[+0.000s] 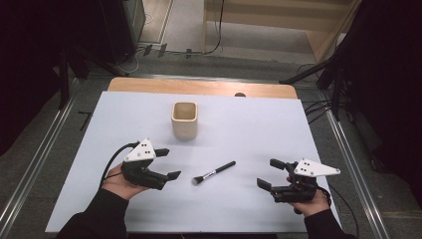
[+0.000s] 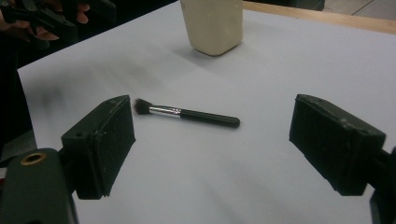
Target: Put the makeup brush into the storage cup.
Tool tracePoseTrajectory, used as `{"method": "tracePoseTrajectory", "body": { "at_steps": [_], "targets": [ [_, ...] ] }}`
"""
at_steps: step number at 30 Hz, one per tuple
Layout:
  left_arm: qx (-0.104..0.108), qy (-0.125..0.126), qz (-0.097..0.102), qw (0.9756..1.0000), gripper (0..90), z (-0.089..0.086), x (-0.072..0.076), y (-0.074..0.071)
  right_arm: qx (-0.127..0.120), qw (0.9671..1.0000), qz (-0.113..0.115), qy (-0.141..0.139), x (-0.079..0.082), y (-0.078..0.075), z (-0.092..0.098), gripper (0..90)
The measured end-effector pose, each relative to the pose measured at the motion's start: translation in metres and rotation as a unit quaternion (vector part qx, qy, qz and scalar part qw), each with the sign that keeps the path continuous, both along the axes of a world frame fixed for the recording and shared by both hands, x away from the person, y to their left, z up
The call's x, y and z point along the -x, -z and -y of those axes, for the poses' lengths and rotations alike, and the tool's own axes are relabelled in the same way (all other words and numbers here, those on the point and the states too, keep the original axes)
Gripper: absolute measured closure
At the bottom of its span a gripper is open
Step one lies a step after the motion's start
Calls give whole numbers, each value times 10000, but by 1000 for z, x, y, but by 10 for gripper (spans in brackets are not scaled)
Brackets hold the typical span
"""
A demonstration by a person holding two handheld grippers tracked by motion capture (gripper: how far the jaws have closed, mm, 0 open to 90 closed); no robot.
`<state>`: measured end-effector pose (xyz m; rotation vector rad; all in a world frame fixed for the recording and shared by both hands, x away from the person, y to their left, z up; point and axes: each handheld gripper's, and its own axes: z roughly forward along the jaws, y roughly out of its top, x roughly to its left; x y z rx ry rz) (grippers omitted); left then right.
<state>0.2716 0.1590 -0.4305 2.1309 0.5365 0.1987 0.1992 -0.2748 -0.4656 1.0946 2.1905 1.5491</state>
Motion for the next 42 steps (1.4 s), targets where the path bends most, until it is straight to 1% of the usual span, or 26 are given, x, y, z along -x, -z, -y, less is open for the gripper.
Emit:
{"method": "tracePoseTrajectory", "body": {
  "at_steps": [12,16,22,38,42],
  "targets": [
    [79,82,6,9999,204,15,-2,1,-17,10000,-17,-21,-1,1,-1,147],
    [32,136,25,9999,204,20,-2,2,-22,10000,-14,-8,-1,0,0,147],
    [14,192,28,9998,204,27,-3,2,-23,10000,-16,-5,0,0,0,147],
    [60,344,34,9994,205,48,-6,5,-22,10000,-5,-10,0,0,0,148],
    [48,406,31,9992,206,57,-7,5,-17,10000,-7,-15,0,0,0,148]
  ]
}}
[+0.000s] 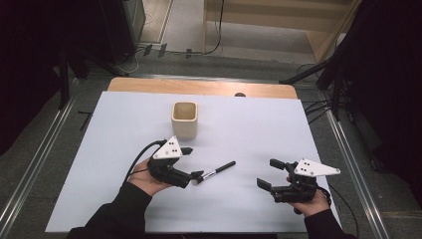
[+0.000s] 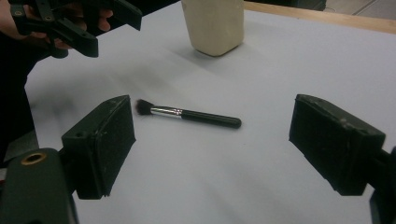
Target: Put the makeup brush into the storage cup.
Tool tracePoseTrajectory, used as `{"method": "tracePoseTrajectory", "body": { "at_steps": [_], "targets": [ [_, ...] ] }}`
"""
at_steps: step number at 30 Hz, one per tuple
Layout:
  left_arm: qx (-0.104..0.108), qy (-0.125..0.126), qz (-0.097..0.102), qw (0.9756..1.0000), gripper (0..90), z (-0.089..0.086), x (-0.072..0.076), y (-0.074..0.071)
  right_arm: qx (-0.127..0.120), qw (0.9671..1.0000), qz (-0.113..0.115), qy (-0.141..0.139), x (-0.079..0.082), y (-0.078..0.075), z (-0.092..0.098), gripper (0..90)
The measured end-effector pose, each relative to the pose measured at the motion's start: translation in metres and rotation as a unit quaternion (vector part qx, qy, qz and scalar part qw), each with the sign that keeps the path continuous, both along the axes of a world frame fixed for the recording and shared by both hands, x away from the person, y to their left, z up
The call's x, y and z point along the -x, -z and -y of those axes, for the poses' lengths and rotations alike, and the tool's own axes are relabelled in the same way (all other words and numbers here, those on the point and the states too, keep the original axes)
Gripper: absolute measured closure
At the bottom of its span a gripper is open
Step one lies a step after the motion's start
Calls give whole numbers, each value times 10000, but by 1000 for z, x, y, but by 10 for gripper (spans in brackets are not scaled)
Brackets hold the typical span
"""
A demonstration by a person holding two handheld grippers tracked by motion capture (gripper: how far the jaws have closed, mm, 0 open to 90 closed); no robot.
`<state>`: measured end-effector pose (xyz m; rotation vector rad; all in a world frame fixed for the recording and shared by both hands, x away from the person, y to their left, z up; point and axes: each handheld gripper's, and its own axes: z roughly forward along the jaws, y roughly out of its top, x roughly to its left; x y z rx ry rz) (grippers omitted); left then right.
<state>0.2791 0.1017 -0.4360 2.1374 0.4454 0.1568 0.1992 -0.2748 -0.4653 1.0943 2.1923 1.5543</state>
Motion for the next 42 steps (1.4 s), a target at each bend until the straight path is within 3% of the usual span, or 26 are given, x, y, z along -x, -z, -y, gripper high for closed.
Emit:
{"method": "tracePoseTrajectory", "body": {
  "at_steps": [18,26,31,33,35,38,42],
  "targets": [
    [-26,144,-52,9999,212,33,-7,9,-14,10000,21,-23,1,-1,0,148],
    [-157,237,-105,9995,214,48,-9,13,-20,10000,38,-38,1,-1,0,149],
    [-378,273,-128,9988,214,50,-10,9,-25,10000,17,-40,1,-1,1,149],
    [-667,278,-109,9973,217,53,-11,6,-9,10000,3,-49,1,-1,0,149],
    [-759,259,-160,9966,217,55,-12,4,16,10000,10,-61,1,-1,0,149],
    [-1260,357,-243,9911,217,61,-13,-1,56,10000,-10,-49,1,0,0,149],
    [-1462,382,-411,9877,216,65,-14,-6,84,9999,-50,-29,0,1,0,149]
  ]
}}
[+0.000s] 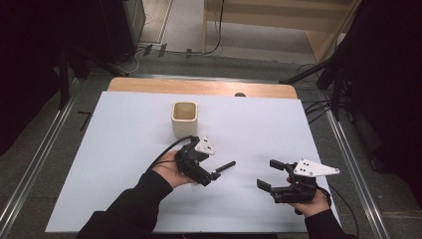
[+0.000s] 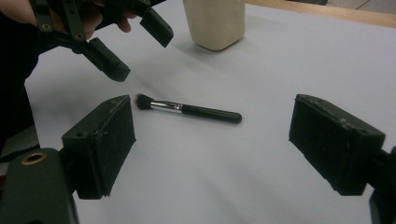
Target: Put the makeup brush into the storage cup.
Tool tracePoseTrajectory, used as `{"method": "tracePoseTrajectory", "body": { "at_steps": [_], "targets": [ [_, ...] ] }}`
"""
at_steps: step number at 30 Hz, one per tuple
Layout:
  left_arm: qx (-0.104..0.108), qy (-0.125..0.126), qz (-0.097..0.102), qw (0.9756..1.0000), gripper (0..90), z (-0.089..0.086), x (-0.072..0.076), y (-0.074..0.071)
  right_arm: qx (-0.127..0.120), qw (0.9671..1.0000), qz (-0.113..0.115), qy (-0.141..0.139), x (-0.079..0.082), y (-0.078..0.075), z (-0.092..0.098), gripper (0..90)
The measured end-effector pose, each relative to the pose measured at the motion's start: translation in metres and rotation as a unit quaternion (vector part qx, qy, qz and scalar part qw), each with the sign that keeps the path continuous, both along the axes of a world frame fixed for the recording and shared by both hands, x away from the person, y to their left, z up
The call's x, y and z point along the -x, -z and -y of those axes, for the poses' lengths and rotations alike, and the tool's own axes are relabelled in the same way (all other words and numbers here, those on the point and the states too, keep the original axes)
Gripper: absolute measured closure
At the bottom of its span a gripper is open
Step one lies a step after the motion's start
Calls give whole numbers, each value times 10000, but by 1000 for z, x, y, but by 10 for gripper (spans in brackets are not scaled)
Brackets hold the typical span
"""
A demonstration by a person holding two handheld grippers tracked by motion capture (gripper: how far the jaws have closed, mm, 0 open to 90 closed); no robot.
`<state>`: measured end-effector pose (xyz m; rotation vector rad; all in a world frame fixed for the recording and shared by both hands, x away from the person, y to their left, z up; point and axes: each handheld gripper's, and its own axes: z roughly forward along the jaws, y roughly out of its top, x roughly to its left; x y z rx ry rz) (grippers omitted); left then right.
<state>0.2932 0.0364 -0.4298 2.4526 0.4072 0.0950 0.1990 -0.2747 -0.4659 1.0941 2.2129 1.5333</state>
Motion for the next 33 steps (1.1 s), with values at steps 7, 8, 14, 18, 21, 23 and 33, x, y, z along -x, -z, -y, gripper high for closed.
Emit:
{"method": "tracePoseTrajectory", "body": {
  "at_steps": [7,8,14,18,21,23,33],
  "targets": [
    [-279,-107,-285,9991,216,4,-4,-2,34,10000,-16,-9,0,0,-1,149],
    [-387,-86,-391,9984,216,6,-4,-2,41,10000,-23,-8,0,0,-1,149],
    [-778,-124,-398,9961,217,9,-7,-4,55,10000,-48,12,0,1,-1,149],
    [-933,-112,-403,9948,220,10,-7,-5,64,10000,-59,8,-1,1,-1,149],
    [-1071,-122,-413,9933,220,14,-8,-6,70,10000,-57,9,-1,2,-1,149],
    [-1222,-121,-481,9913,221,16,-9,-7,83,9999,-71,3,-1,2,-1,149],
    [-1882,-99,-709,9795,228,32,-15,1,103,9999,-87,9,-2,3,-1,149]
  ]
}}
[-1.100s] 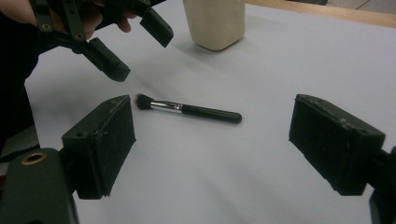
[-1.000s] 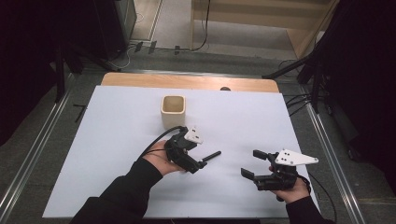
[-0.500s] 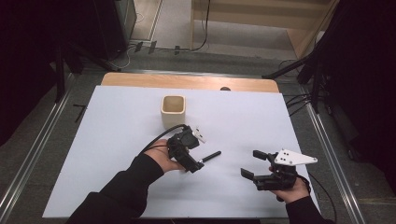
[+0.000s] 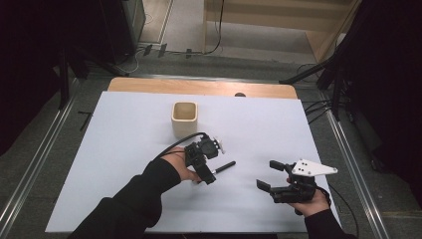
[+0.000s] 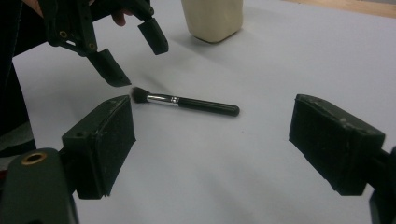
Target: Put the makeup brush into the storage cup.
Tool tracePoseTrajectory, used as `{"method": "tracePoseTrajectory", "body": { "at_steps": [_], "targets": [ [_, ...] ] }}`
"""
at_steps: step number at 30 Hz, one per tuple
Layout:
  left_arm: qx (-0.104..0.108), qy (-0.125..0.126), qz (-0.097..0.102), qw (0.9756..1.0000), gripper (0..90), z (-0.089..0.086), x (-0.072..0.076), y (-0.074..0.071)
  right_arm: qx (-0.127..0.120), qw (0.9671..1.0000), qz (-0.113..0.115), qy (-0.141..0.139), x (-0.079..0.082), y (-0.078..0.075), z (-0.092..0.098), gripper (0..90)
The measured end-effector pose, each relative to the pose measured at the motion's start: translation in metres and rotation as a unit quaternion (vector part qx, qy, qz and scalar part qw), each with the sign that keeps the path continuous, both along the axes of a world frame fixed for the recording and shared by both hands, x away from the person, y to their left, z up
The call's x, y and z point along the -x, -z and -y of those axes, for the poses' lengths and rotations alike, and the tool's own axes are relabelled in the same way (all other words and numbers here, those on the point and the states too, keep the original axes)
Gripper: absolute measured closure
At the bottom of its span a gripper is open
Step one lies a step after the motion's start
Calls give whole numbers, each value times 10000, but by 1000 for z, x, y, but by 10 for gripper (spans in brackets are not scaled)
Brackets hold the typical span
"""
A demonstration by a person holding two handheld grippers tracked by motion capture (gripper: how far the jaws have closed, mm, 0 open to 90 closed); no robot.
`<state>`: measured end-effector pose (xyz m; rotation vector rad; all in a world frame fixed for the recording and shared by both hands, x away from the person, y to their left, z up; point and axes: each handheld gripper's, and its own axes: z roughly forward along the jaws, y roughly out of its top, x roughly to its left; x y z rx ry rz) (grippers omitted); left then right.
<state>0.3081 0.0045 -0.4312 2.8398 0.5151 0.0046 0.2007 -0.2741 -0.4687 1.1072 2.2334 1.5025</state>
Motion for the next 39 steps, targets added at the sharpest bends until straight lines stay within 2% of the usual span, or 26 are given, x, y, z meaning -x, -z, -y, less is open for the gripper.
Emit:
{"method": "tracePoseTrajectory", "body": {
  "at_steps": [15,29,31,34,37,39],
  "targets": [
    [-195,20,28,9998,229,9,-3,13,-16,10000,-20,-25,0,0,0,149],
    [-297,-16,-2,9996,232,13,-1,33,1,10000,-13,-26,0,0,0,149],
    [-370,-9,44,9993,233,14,-1,35,-2,10000,-16,-17,1,0,0,149],
    [-320,-82,86,9994,239,14,-1,38,-1,10000,-20,-16,1,0,0,149],
    [-418,-45,99,9991,263,15,-2,40,3,10000,-5,-22,1,0,0,149],
    [-387,-82,136,9991,271,15,-1,42,3,10000,-14,-18,1,0,0,149]
  ]
}}
